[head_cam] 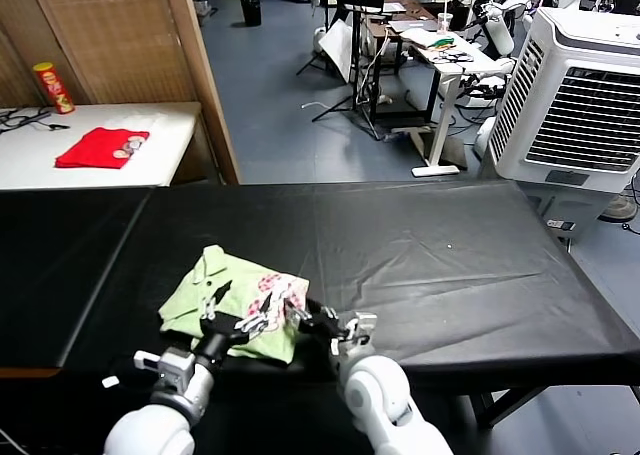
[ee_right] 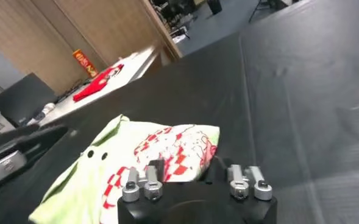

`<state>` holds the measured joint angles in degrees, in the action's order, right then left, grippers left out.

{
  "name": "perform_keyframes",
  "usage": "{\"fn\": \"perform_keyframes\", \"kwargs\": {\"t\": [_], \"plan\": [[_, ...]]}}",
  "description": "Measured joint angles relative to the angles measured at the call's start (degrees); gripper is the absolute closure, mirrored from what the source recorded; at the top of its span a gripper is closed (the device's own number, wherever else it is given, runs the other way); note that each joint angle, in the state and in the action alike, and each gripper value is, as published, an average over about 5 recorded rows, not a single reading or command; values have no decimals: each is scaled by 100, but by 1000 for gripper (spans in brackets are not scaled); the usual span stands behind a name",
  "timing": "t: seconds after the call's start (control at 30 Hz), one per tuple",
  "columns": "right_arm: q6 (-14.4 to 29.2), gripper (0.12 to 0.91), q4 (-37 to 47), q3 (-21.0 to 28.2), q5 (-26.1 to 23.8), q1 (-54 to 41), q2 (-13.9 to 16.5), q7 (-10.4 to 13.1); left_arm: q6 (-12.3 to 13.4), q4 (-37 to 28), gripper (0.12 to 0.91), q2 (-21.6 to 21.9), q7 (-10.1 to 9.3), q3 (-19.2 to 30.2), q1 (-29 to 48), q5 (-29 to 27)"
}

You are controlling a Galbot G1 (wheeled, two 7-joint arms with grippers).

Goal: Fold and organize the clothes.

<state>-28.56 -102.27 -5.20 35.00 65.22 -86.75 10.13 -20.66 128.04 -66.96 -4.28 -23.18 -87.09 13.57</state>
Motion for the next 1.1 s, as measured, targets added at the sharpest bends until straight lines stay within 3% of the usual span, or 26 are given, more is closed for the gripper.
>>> {"fn": "perform_keyframes", "kwargs": {"t": [0.13, 0.27, 0.47, 0.57, 0.77, 0.9, 1.1], "plan": [[177, 731, 216, 3, -346, -127, 11, -273, 29, 23, 232, -30, -27, -98, -114, 1], [604, 867, 463, -3, -1144, -356, 185, -807, 64, 26, 232, -61, -44, -177, -197, 1], [1701, 866, 963, -49, -3062, -934, 751, -1798, 100, 2, 232, -100, -74, -252, -281, 2], [2209, 753, 1047, -119, -3613, -1055, 1094, -2009, 242, -56, 232, -95, -136, -307, -332, 38], [2926, 443, 729, -383, -4078, -646, 1676, -1972, 907, -259, 232, -13, -214, -329, -424, 60], [3265, 265, 266, -672, -4214, 49, 1795, -1706, 1051, -335, 232, 23, -220, -298, -500, 172], [3323, 228, -644, -1154, -4121, 1411, 1689, -1062, 1014, -257, 232, 146, -321, -290, -745, 399]]}}
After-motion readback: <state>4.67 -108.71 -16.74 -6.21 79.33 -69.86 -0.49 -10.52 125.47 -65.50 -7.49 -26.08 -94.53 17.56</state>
